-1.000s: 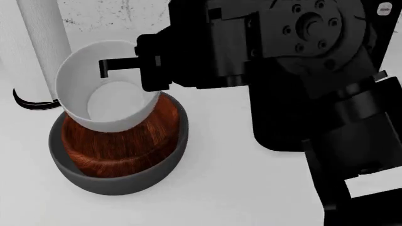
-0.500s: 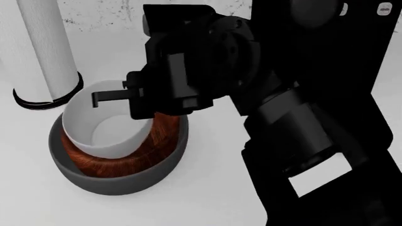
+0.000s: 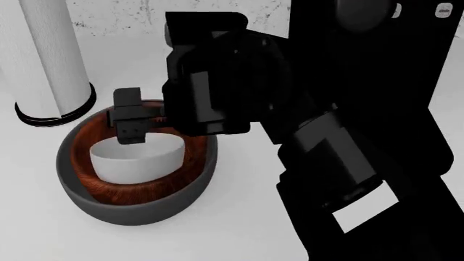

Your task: Stack the bowls from largest to smallest.

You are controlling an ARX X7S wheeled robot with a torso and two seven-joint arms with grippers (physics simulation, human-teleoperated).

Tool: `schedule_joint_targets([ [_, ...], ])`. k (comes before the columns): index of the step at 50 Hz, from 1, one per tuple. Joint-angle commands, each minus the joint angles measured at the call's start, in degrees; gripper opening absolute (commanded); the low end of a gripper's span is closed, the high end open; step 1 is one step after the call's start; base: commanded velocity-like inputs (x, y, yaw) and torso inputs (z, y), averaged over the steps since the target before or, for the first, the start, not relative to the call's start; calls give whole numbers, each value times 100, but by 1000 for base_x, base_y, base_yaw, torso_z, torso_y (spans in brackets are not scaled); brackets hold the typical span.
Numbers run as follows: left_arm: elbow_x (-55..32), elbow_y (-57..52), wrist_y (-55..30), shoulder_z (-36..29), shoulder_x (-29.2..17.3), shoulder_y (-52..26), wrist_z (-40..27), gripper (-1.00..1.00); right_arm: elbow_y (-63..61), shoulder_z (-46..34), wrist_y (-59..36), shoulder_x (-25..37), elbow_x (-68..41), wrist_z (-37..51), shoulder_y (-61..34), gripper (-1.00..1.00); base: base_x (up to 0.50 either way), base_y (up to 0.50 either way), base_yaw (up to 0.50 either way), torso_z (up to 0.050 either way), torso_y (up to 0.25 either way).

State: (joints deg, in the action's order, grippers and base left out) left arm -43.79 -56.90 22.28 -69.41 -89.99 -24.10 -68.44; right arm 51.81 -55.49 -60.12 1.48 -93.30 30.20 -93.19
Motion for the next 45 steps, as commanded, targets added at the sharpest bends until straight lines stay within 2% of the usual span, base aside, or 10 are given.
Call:
schedule_joint_targets([
  [1, 94, -1, 29, -39, 0, 53, -115, 100, -654, 119, 149, 242, -226, 388, 172, 100, 0, 0, 0, 0, 0],
  [6, 322, -54, 66, -141, 0, 158, -282, 100, -1210, 209, 247, 484, -282, 631, 305, 100, 0, 0, 0, 0, 0],
  [12, -249, 266, 136, 26, 0, -4, 269, 100, -3074, 618, 918, 1250, -204, 1080, 887, 100, 0, 0, 0, 0, 0],
  [19, -2189, -58, -1839, 1317, 0, -1285, 1026, 100, -5924, 1454, 1591, 2735, -565, 1674, 2043, 100, 0, 0, 0, 0, 0],
  [24, -3363, -168, -2438, 1962, 0, -1919, 1246, 100, -7046, 1925, 1935, 3890, -168, 1231, 2732, 100, 0, 0, 0, 0, 0],
  [25, -3794, -301, -2982, 2270, 0, -2226, 1228, 100, -7170, 2028, 2002, 4116, -115, 1164, 2844, 100, 0, 0, 0, 0, 0],
  [27, -4550, -297, -3083, 2685, 0, -2633, 1499, 100, -7221, 2295, 2152, 4551, -172, 1024, 3018, 100, 0, 0, 0, 0, 0],
  [33, -6750, 402, -5022, 4204, 6, -4126, 2409, 100, -6748, 2653, 2101, 5222, -55, 428, 2719, 100, 0, 0, 0, 0, 0],
  [42, -7785, 1203, -6035, 4875, 59, -4768, 2670, 100, -5950, 2619, 1686, 5278, 199, 67, 1826, 100, 0, 0, 0, 0, 0],
  [45, -8263, 1753, -7023, 4954, 674, -5511, 2254, 100, -5689, 2585, 1561, 5262, 324, -22, 1527, 100, 0, 0, 0, 0, 0],
])
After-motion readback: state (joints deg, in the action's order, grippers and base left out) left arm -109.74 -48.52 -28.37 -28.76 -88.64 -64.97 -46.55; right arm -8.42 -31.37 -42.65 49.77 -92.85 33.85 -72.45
